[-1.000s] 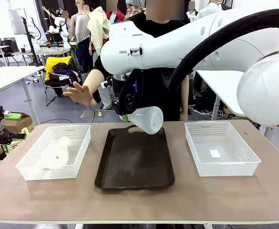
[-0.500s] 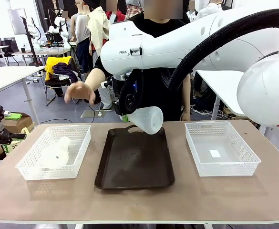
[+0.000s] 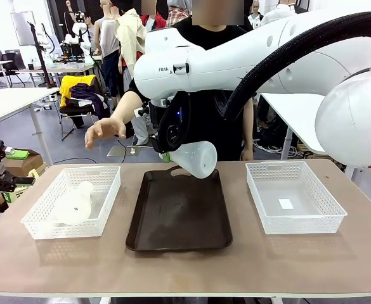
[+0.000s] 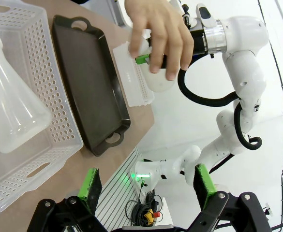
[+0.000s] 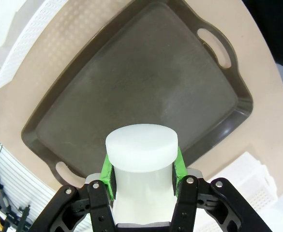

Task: Prepare the laboratory tools.
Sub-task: Place the picked Big flask upright in the Handle tray as instructed by the person.

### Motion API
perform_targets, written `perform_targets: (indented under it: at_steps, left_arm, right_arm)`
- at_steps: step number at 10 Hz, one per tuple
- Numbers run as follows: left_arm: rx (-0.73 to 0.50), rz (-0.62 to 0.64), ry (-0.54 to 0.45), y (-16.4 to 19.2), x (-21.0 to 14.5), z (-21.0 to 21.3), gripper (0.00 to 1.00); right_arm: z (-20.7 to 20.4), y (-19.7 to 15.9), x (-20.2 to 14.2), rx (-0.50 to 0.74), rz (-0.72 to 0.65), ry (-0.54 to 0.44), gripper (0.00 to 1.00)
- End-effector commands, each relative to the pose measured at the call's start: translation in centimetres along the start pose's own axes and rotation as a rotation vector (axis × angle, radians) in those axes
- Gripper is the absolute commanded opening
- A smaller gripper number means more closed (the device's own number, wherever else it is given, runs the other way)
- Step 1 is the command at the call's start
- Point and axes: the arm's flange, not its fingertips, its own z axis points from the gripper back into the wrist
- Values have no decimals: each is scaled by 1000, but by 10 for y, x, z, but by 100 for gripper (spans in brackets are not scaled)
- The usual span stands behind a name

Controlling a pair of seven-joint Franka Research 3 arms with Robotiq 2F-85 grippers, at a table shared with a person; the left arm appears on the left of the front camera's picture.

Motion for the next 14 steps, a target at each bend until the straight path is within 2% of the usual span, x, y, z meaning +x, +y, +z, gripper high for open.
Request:
perform_targets:
  at_steps: [1,14]
  left_arm:
    - [-3,-6,-5,-2,0,1,100]
    - [-3,-6,-5,-2,0,1,100]
  right_arm:
    - [1,1,0,-3,1,4,0]
    - [1,1,0,-3,1,4,0]
